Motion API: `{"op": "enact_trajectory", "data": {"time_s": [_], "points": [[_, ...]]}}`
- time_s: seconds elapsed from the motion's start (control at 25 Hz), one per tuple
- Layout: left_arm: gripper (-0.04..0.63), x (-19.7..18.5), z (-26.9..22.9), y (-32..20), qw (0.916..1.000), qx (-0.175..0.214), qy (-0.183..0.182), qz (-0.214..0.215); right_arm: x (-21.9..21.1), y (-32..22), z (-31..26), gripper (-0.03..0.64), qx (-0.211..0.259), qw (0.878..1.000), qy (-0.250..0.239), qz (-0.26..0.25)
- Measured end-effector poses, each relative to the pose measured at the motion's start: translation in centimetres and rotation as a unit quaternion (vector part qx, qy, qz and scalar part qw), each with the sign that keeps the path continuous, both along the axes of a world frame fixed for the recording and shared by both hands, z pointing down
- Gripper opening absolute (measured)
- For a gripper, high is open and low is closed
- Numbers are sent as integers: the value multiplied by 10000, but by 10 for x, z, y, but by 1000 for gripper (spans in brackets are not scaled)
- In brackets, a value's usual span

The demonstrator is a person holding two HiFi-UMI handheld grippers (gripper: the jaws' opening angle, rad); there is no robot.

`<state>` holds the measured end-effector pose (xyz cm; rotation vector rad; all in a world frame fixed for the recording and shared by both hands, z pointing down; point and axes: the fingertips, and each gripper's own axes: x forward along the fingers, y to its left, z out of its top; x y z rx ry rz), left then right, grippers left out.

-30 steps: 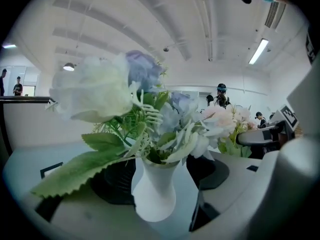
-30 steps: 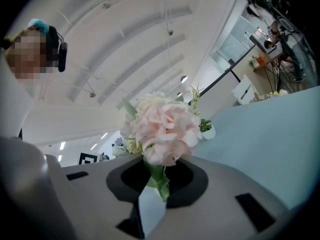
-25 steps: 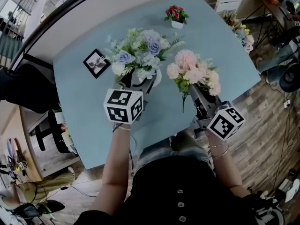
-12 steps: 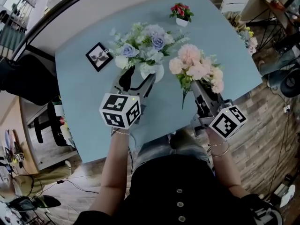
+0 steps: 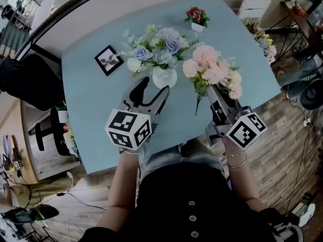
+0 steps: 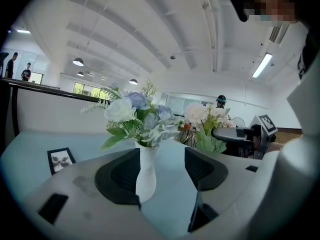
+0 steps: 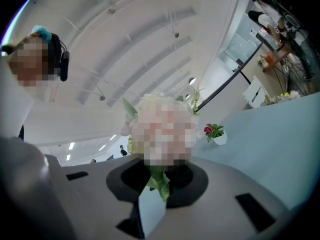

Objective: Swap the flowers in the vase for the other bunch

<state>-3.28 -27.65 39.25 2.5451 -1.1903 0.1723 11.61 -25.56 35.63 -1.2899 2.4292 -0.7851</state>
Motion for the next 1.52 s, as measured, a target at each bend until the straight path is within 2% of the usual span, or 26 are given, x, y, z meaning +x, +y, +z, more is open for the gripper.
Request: {"op": "enact_trajectory", "data": {"time_s": [0.12, 0.28, 0.48, 0.6, 0.84, 1.08, 1.52], "points": [[255, -7, -9, 3, 9995, 39, 243, -185, -5, 0, -4, 72, 59, 9999, 27, -90], [171, -15, -19, 6, 9983, 158, 438, -361, -8, 0, -3, 72, 8, 9998, -32, -185], [69, -25, -27, 13, 9979, 438, 278, -396, -13, -1, 1, 72, -53, 9996, -27, -263], [28, -28, -23, 19, 9983, 426, 192, -346, -15, -3, 1, 72, -42, 9996, -25, -272], [11, -27, 3, 29, 9995, -99, -237, -195, -18, -5, -4, 72, 36, 9994, 1, -331], [11, -26, 6, 31, 9997, -215, -44, -91, -20, -7, -3, 72, 10, 9993, 43, -370], [11, -20, 9, 33, 9996, -219, -197, 53, -20, -3, 1, 72, -34, 9989, 189, -431]]}}
